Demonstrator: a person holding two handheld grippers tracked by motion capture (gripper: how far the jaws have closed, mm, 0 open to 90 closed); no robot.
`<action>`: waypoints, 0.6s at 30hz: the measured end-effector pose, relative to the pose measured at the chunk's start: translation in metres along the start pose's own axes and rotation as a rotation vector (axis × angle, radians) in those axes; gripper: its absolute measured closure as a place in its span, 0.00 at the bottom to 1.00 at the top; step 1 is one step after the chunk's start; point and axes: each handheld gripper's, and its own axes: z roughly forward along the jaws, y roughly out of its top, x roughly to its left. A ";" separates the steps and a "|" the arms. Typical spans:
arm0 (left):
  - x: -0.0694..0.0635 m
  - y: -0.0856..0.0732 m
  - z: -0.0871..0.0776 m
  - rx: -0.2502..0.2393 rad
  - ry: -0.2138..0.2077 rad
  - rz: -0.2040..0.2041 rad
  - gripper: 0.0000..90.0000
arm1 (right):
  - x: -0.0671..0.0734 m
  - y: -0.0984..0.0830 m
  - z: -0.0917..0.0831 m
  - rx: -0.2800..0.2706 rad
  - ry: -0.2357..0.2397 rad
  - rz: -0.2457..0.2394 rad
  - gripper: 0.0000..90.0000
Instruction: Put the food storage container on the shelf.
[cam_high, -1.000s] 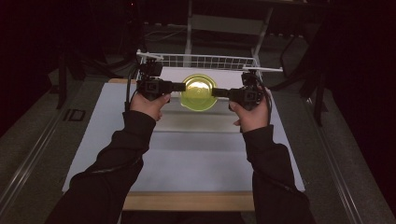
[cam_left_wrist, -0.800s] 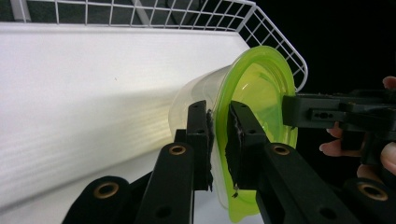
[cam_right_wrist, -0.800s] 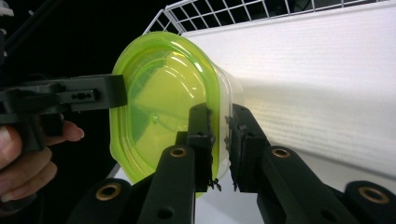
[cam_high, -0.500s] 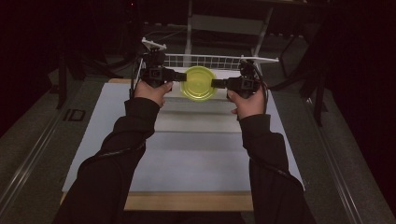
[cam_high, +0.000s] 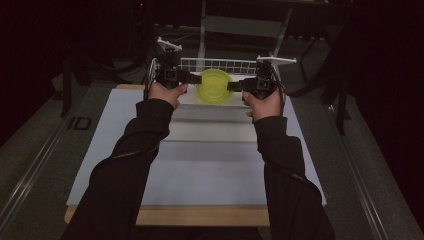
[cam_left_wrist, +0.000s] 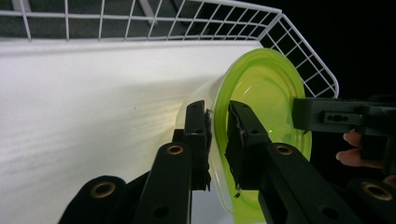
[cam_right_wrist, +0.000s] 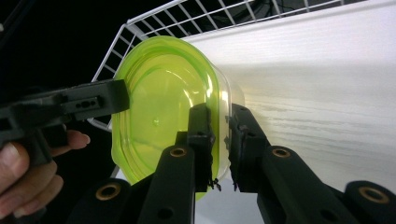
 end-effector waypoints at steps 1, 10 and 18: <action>0.001 0.000 0.001 -0.002 0.003 0.008 0.87 | -0.001 0.001 0.000 0.000 -0.003 0.012 0.89; 0.006 0.005 0.016 0.001 0.056 0.058 0.79 | 0.003 0.011 0.005 -0.031 -0.044 0.071 0.84; 0.007 0.005 0.019 -0.043 0.055 0.084 0.67 | 0.002 0.014 0.014 -0.022 -0.024 0.067 0.64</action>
